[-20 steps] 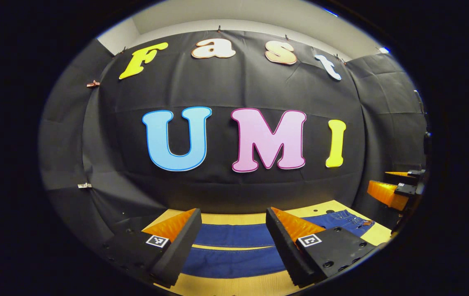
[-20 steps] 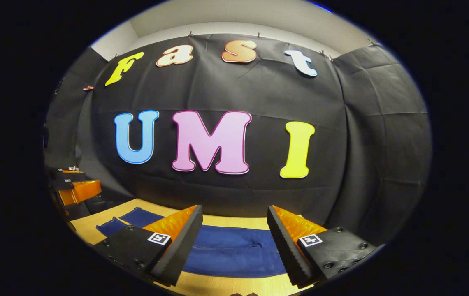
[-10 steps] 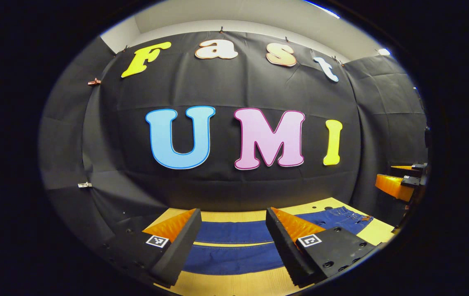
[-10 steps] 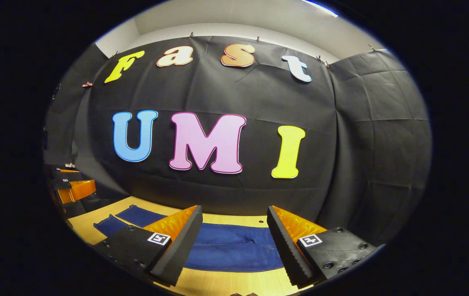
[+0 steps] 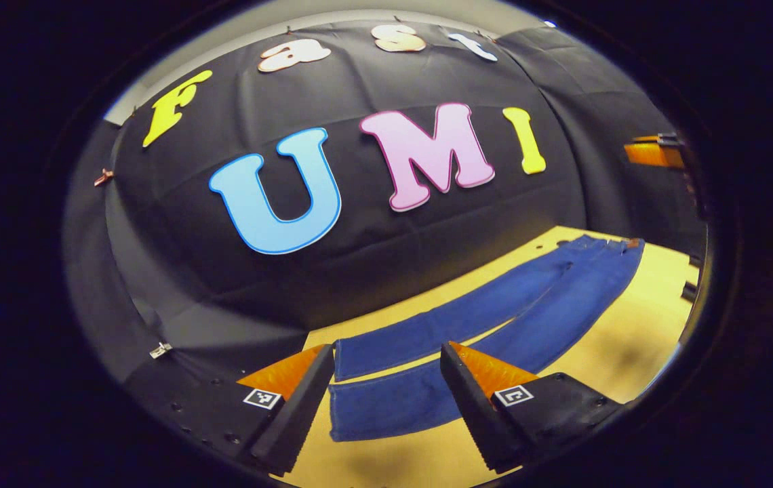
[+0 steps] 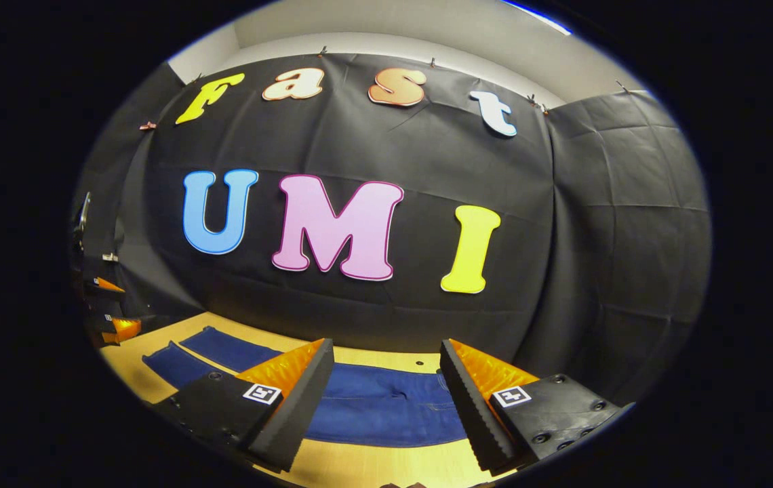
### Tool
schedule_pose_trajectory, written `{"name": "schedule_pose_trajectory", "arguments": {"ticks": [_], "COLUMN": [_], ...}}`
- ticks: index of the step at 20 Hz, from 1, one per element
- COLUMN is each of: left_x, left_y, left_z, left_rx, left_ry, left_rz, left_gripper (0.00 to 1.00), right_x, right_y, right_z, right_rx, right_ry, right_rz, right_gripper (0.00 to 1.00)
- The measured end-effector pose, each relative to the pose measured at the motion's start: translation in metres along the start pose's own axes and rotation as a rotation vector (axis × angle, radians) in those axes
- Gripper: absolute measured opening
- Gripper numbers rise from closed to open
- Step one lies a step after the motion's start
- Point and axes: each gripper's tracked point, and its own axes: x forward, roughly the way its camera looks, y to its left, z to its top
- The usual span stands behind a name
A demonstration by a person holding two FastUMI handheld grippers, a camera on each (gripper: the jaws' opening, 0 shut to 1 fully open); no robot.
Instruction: Grasp the waist and the cuffs of the jeans and fold them to make the two legs overlap; first hold the waist and fold one-third of the jeans toward the cuffs, then hold the cuffs and fold the remaining one-third in the same direction to finish folding.
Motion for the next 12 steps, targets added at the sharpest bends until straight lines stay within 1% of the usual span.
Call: {"name": "schedule_pose_trajectory", "arguments": {"ticks": [4,8,10,12], "left_x": [0.03,0.055,0.065,0.074], "left_y": [0.029,0.038,0.043,0.052], "left_z": [-0.083,-0.158,-0.195,-0.223], "left_rx": [0.24,0.495,0.597,0.678], "left_ry": [0.14,0.237,0.303,0.351], "left_rz": [-0.071,-0.197,-0.259,-0.311], "left_gripper": [0.98,0.98,0.98,0.98], "right_x": [0.006,0.012,0.017,0.02], "right_y": [-0.005,-0.003,-0.006,-0.009], "right_z": [-0.009,-0.032,-0.045,-0.06], "right_rx": [-0.058,-0.1,-0.126,-0.148], "right_ry": [0.006,0.025,0.035,0.051], "right_rz": [-0.001,0.024,0.023,0.023], "right_gripper": [0.97,0.97,0.97,0.97]}}
